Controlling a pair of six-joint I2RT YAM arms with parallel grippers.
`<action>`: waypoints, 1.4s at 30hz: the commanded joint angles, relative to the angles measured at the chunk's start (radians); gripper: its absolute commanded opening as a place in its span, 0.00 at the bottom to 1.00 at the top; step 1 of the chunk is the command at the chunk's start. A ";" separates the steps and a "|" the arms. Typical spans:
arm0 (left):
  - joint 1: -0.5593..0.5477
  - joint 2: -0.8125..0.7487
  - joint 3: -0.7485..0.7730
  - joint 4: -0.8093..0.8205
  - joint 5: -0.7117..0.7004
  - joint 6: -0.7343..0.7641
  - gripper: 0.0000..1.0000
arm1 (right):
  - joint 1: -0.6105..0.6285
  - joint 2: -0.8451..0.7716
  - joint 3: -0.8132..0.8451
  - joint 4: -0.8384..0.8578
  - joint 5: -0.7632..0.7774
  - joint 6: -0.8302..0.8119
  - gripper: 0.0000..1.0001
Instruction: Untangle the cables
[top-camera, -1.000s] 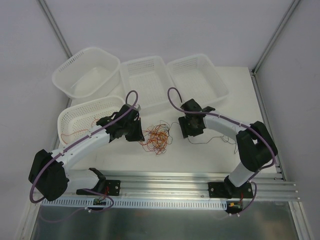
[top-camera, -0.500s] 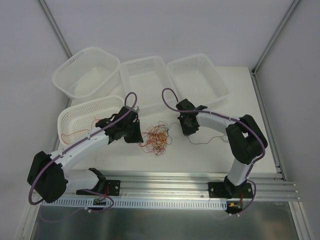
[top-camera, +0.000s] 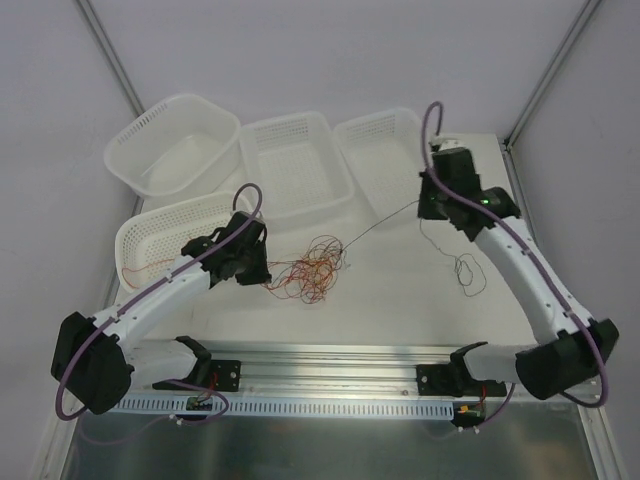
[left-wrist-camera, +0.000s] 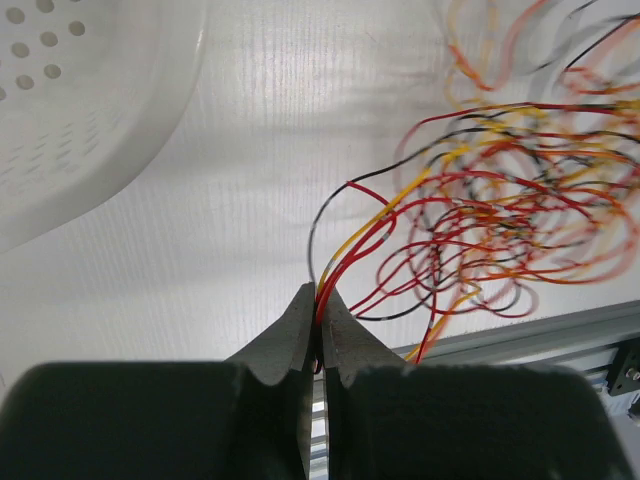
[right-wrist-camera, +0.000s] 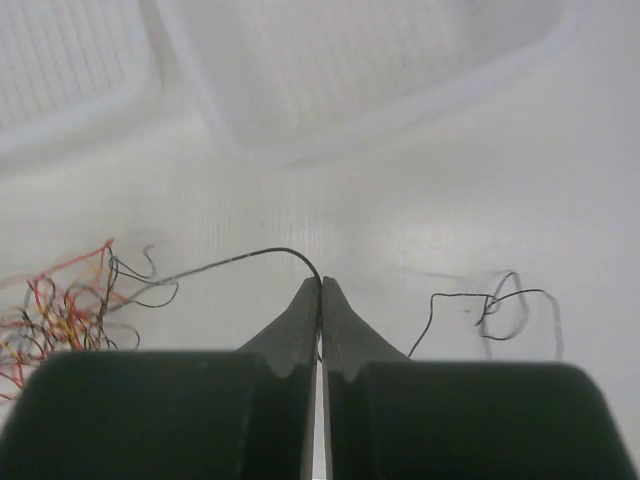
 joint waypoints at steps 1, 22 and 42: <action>0.014 -0.054 -0.014 -0.063 -0.053 0.032 0.00 | -0.130 -0.153 0.136 -0.117 -0.010 -0.008 0.01; 0.062 0.022 -0.054 -0.142 -0.087 0.009 0.00 | -0.437 -0.274 0.578 -0.060 -0.500 0.087 0.01; 0.060 0.087 -0.120 -0.140 -0.148 -0.048 0.00 | -0.640 -0.239 0.694 0.058 -0.619 0.294 0.01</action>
